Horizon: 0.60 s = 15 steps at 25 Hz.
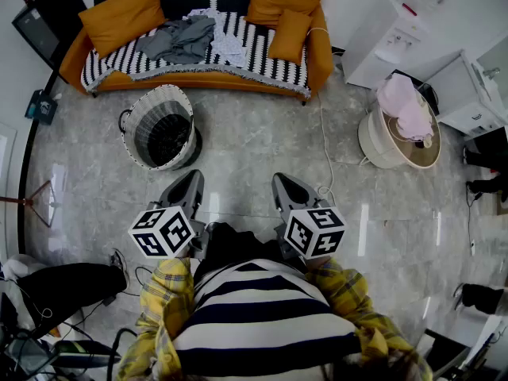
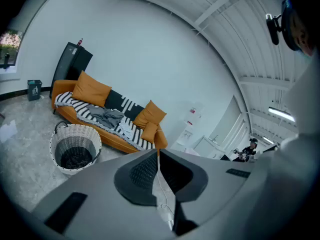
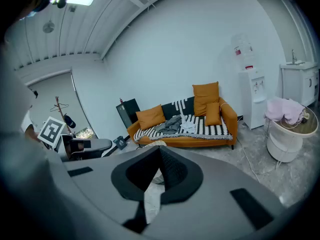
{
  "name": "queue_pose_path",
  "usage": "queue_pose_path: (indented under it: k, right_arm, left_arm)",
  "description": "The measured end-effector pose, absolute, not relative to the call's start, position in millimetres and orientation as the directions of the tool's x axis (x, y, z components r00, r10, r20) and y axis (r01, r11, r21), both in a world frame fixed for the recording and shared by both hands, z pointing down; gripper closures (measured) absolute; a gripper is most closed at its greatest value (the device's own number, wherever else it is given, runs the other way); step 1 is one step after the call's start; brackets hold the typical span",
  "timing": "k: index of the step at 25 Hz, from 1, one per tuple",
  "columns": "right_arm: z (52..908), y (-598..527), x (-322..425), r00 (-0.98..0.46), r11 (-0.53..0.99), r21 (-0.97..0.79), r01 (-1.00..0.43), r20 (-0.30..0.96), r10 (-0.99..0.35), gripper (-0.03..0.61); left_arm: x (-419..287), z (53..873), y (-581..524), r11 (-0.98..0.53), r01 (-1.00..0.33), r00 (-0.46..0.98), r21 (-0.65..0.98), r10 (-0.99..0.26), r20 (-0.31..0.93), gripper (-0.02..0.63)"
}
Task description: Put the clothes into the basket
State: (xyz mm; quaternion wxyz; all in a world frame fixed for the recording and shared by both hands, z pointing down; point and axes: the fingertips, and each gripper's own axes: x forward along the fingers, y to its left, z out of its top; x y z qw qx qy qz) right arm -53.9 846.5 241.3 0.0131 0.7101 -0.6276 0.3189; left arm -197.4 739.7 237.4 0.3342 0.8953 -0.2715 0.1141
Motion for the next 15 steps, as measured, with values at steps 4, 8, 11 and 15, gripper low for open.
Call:
queue_pose_path:
  k: [4, 8, 11, 15]
  right_arm:
    - [243.8, 839.8, -59.2, 0.002, -0.202, -0.373, -0.906, 0.473, -0.881, 0.552]
    - [244.6, 835.8, -64.3, 0.006, -0.199, -0.362, -0.911, 0.471, -0.882, 0.552]
    - [249.3, 834.4, -66.9, 0.009, -0.206, -0.370, -0.906, 0.468, -0.883, 0.552]
    - [254.8, 834.1, -73.2, -0.003, -0.205, -0.387, -0.899, 0.472, -0.881, 0.552]
  left_arm:
    - [-205.2, 243.2, 739.4, -0.633, -0.574, 0.818, 0.519, -0.411, 0.403, 0.586]
    - [-214.8, 243.5, 734.4, -0.619, -0.577, 0.816, 0.533, -0.424, 0.392, 0.586]
    - [-220.8, 246.7, 733.7, -0.623, -0.576, 0.817, 0.528, -0.426, 0.389, 0.586]
    - [-225.4, 251.9, 731.3, -0.624, -0.578, 0.815, 0.526, -0.421, 0.398, 0.586]
